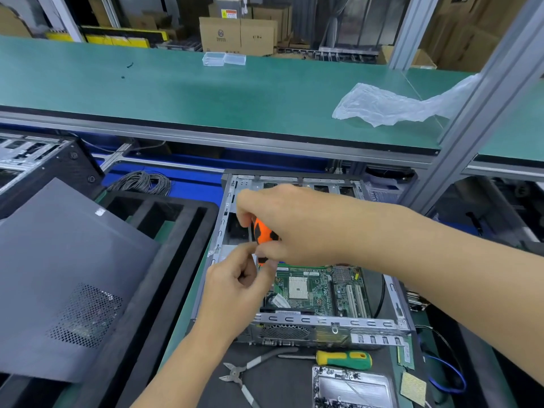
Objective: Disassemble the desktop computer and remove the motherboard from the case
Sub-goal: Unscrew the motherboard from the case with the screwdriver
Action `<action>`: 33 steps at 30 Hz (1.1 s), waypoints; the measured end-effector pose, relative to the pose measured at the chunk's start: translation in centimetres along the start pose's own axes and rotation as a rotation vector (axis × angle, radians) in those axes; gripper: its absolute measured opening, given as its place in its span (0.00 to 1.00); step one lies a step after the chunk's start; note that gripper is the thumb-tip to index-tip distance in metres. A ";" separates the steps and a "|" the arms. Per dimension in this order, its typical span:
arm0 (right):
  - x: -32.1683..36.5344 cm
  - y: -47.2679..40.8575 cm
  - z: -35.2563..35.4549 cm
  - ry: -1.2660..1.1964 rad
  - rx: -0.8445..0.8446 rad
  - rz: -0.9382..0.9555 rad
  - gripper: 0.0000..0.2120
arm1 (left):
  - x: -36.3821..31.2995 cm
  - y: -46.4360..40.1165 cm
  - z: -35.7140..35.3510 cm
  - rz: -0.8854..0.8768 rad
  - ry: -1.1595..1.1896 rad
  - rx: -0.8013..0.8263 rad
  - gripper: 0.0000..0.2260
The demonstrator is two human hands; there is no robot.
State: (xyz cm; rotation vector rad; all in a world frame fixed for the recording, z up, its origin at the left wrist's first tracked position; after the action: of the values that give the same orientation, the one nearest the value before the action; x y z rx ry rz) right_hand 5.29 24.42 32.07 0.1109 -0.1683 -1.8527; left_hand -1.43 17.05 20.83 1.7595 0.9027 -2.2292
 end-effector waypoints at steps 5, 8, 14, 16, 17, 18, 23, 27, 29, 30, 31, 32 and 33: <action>-0.2 0.0 0.2 0.134 -0.059 -0.073 0.23 | 0.5 -0.4 0.3 0.047 -0.034 -0.098 0.15; -0.2 -0.2 0.0 0.231 -0.066 -0.124 0.20 | 0.7 -0.6 0.2 0.068 -0.024 -0.079 0.18; 0.0 0.3 0.0 0.007 0.048 0.013 0.09 | -0.4 -0.2 -0.1 -0.014 0.006 0.041 0.11; -0.1 0.4 -0.1 -0.037 0.063 0.020 0.13 | -0.1 -0.2 0.1 0.008 0.007 0.008 0.13; -0.1 0.4 -0.1 -0.040 0.057 0.007 0.16 | -0.1 -0.3 0.2 0.022 0.020 -0.005 0.12; -0.3 0.4 -0.2 -0.019 0.043 -0.024 0.20 | -0.1 -0.4 0.2 0.033 0.024 -0.018 0.11; -0.6 0.0 0.0 0.221 -0.060 -0.150 0.24 | 0.6 -0.6 0.2 0.070 0.018 -0.070 0.21; -0.1 0.1 -0.2 0.058 0.016 -0.039 0.09 | -0.1 -0.4 -0.3 0.057 0.061 0.028 0.08; 0.0 0.3 -0.1 0.006 0.061 -0.006 0.12 | -0.3 -0.2 -0.4 0.021 0.070 0.069 0.08; -0.1 0.4 -0.1 -0.007 0.074 -0.002 0.14 | -0.2 -0.2 -0.3 0.026 0.078 0.060 0.10; -0.1 0.5 -0.1 -0.016 0.073 -0.002 0.16 | 0.0 -0.2 -0.2 0.047 0.085 0.047 0.11; -0.2 0.6 -0.2 -0.018 0.059 -0.006 0.15 | 0.3 -0.3 -0.1 0.057 0.078 0.031 0.13; -0.2 0.6 -0.2 -0.009 0.040 -0.018 0.14 | 0.3 -0.4 0.0 0.069 0.075 0.013 0.14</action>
State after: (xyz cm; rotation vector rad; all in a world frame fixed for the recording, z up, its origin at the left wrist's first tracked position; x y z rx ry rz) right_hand 5.95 24.41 31.93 0.1319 -0.2110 -1.8685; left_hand -1.71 17.42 20.70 1.8616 0.8311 -2.1445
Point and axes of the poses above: each hand's wrist, its own y-axis away from the middle knuckle, its own z-axis out of the back of the hand, x = y × z, the point moved 6 cm from there along -y, towards the middle knuckle, and after that the axes turned 13 degrees about y, right-handed, at the moved point
